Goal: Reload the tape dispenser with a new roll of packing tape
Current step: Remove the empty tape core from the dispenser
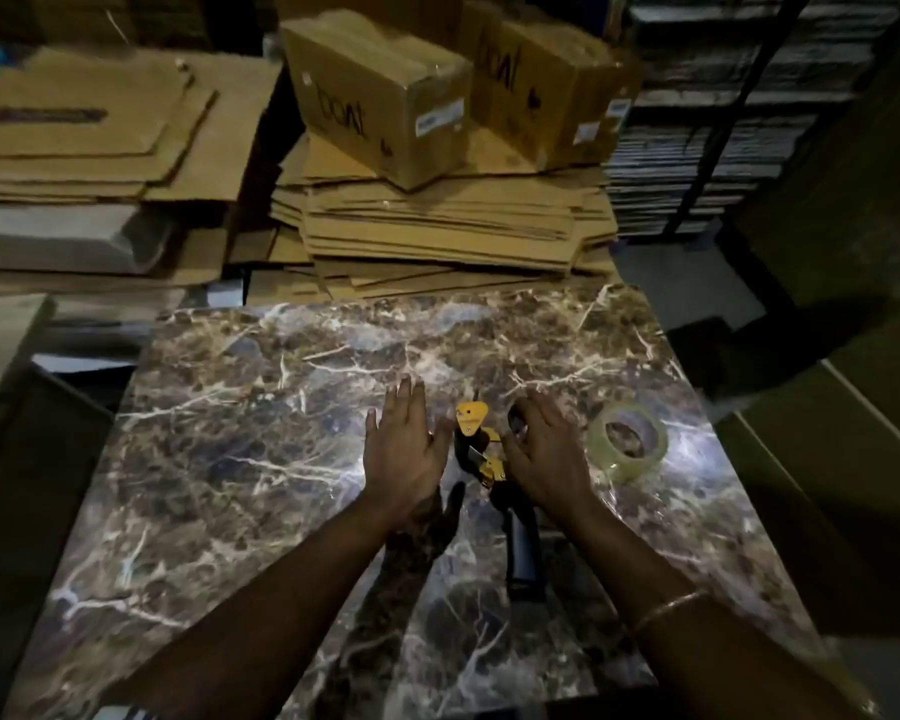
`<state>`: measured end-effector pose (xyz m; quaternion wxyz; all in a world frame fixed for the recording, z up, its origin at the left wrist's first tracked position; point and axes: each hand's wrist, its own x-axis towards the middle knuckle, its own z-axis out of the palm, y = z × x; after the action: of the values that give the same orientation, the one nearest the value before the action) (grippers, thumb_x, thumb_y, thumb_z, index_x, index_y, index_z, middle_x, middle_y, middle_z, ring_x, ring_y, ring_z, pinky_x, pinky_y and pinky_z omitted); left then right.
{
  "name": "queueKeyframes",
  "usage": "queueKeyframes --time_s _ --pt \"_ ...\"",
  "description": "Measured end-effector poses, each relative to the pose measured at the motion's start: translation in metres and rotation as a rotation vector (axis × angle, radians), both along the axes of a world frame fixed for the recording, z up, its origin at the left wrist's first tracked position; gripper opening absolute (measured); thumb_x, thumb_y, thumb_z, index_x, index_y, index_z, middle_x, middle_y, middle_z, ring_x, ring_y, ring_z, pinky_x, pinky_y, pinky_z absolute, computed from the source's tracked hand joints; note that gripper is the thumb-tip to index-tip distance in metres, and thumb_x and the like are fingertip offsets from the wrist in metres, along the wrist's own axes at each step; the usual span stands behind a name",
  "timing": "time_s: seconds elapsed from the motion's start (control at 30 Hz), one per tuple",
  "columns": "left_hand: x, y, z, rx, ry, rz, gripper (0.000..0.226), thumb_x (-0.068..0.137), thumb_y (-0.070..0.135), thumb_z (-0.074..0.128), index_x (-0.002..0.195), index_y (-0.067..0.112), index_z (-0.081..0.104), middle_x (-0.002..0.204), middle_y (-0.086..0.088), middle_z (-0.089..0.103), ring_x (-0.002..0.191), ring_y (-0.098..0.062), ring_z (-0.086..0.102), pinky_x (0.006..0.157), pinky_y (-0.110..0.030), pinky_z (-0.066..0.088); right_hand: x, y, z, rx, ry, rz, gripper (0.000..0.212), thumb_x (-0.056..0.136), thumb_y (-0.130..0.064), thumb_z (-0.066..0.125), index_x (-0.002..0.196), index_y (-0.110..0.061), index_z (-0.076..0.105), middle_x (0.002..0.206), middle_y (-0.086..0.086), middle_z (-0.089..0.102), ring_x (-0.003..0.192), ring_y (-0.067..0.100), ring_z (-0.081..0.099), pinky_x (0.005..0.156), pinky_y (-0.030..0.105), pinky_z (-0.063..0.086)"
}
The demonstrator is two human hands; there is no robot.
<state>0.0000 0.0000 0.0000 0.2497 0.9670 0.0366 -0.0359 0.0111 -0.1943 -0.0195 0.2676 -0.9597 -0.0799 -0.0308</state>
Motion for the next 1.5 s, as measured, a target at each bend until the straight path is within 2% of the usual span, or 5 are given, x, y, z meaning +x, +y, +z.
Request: queueKeyframes --time_s 0.27,0.43,0.57,1.03,1.5 --pt "0.029 -0.027 -0.059 -0.357 0.002 0.106 0.086 0.093 0.061 0.049 0.157 0.015 0.014 0.164 -0.009 0.021 0.150 -0.027 0.023 0.117 -0.057 0.023 0.010 -0.014 -0.048 0.375 -0.180 -0.386 0.042 0.085 -0.024 0.062 0.123 -0.006 0.062 0.117 0.014 0.063 0.109 0.028 0.058 0.087 0.029 0.043" --pt "0.037 -0.035 -0.081 -0.542 -0.076 0.156 0.061 0.077 0.060 0.057 0.130 0.031 0.056 0.112 -0.001 0.070 0.104 -0.028 0.065 0.091 -0.051 0.051 0.020 -0.016 -0.074 0.813 0.045 -0.612 0.038 0.086 -0.030 0.066 0.121 -0.016 0.060 0.115 0.009 0.066 0.103 0.029 0.063 0.086 0.045 0.053" --pt "0.033 -0.035 -0.093 -0.572 -0.183 0.169 0.038 0.076 0.059 0.055 0.080 0.025 0.069 0.077 0.002 0.071 0.076 -0.024 0.068 0.075 -0.047 0.056 0.035 -0.021 -0.085 0.762 0.124 -0.573 0.040 0.089 -0.037 0.062 0.116 -0.009 0.067 0.107 0.009 0.069 0.095 0.026 0.063 0.073 0.035 0.045" --pt "-0.031 0.048 -0.095 -0.483 -0.421 0.356 0.035 0.073 0.055 0.064 0.073 0.021 0.070 0.066 0.002 0.066 0.066 -0.025 0.062 0.052 -0.026 0.035 0.019 0.056 -0.069 0.692 0.155 -0.366 0.031 0.065 -0.035 0.075 0.088 -0.015 0.071 0.096 0.014 0.074 0.087 0.033 0.069 0.067 0.035 0.044" --pt "-0.031 0.084 -0.102 -0.785 -0.409 0.397 0.033 0.071 0.047 0.064 0.074 0.016 0.055 0.076 -0.008 0.067 0.072 -0.033 0.063 0.061 -0.044 0.049 0.022 0.100 -0.090 0.693 0.011 -0.206 0.028 0.088 -0.033 0.069 0.083 -0.007 0.077 0.078 0.010 0.074 0.070 0.023 0.065 0.059 0.030 0.041"
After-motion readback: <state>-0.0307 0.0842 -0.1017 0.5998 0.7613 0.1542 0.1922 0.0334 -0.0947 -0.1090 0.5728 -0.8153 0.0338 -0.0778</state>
